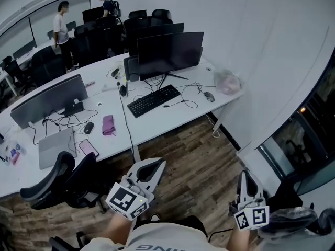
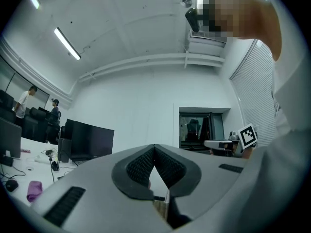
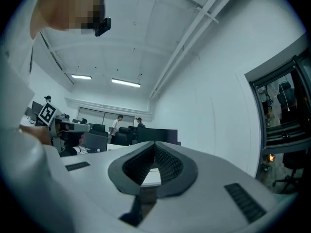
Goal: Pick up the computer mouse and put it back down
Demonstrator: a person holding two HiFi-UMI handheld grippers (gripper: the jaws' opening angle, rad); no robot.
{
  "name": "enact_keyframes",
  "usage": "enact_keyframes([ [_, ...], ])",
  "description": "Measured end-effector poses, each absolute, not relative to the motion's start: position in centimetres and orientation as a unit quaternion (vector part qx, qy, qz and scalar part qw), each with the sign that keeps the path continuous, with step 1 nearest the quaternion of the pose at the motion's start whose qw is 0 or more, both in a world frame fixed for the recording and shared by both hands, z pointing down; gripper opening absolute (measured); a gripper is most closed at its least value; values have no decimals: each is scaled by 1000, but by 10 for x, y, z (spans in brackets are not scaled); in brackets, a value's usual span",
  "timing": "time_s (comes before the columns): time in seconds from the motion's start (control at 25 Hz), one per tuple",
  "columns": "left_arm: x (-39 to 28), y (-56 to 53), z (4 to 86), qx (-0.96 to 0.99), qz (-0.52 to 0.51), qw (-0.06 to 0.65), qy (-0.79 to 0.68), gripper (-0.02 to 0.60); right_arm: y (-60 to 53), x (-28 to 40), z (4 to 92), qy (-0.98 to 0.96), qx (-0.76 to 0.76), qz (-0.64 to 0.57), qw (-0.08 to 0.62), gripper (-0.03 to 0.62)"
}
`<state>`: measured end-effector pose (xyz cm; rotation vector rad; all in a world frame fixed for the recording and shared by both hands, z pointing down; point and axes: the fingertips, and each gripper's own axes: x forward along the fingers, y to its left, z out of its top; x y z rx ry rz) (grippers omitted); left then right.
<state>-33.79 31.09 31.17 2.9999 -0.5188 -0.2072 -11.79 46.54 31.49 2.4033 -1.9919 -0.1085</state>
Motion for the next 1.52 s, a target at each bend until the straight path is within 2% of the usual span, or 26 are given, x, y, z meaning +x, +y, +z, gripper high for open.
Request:
enact_keyframes([
  [0.24, -331, 290, 337, 983, -57, 68, -160, 5, 449, -107, 332, -624, 781, -18, 21, 21],
  [0.6, -295, 239, 331, 980, -49, 50, -187, 5, 378, -67, 339, -655, 755, -18, 10, 23],
  [1.28, -107, 167, 327, 976, -17, 47, -214, 5, 301, 129, 374, -670, 741, 39, -19, 23],
  [1.52, -55, 155, 338, 977, 2, 53, -208, 5, 287, 179, 388, -671, 740, 51, -25, 23],
])
